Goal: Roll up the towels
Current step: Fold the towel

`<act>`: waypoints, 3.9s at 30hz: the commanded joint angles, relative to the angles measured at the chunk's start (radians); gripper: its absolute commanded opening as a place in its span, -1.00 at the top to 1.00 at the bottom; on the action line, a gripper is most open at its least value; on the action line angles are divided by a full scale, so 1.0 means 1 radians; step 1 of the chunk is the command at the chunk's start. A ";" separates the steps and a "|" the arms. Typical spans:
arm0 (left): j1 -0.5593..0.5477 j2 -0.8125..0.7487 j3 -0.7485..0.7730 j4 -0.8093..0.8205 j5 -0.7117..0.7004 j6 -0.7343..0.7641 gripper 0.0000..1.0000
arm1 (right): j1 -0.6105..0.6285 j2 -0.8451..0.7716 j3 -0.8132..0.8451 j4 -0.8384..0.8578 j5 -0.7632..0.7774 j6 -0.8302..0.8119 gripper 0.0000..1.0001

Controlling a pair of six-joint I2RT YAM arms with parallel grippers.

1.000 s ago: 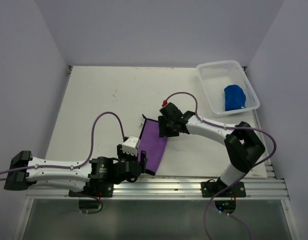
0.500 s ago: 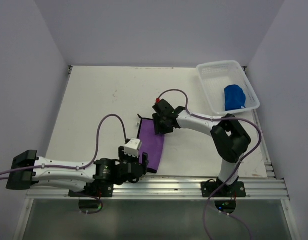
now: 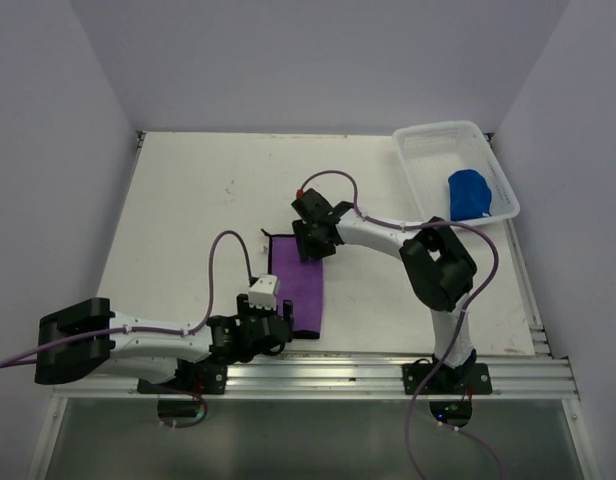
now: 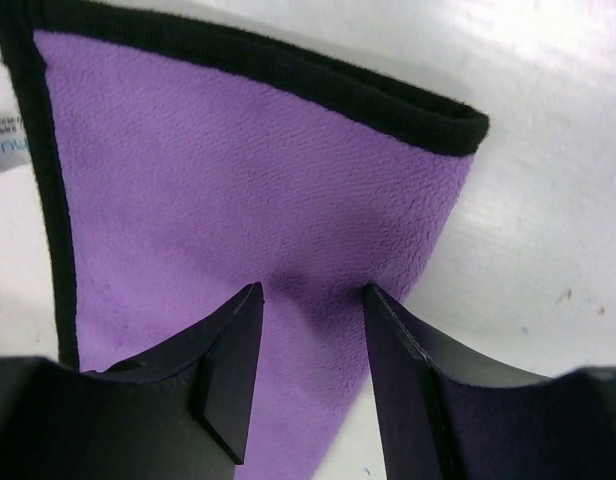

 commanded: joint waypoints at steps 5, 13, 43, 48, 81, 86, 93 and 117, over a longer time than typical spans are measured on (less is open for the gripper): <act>0.046 0.139 0.002 0.269 0.099 0.025 -0.68 | -0.014 0.130 0.283 -0.078 -0.054 -0.142 -0.06; 0.054 0.391 0.126 0.467 0.209 0.054 -0.65 | -0.029 0.034 0.397 -0.190 0.065 -0.213 -0.50; 0.212 -0.020 0.148 0.295 0.171 0.325 -0.64 | -0.291 -0.749 -0.807 0.307 -0.137 0.381 -0.23; 0.217 -0.034 0.136 0.297 0.168 0.348 -0.64 | -0.290 -0.706 -0.810 0.327 -0.138 0.395 -0.22; 0.323 -0.071 0.119 0.271 0.188 0.400 -0.64 | -0.290 -0.758 -0.789 0.030 -0.008 0.272 1.00; 0.329 -0.011 0.103 0.347 0.185 0.405 -0.64 | -0.293 -0.847 -0.748 -0.164 -0.028 0.216 1.00; 0.362 0.181 0.128 0.478 0.218 0.411 -0.64 | -0.299 -0.937 -0.668 -0.368 0.020 0.171 1.00; 0.384 0.391 0.169 0.631 0.283 0.473 -0.50 | -0.181 -0.458 -0.163 -0.205 -0.085 0.142 1.00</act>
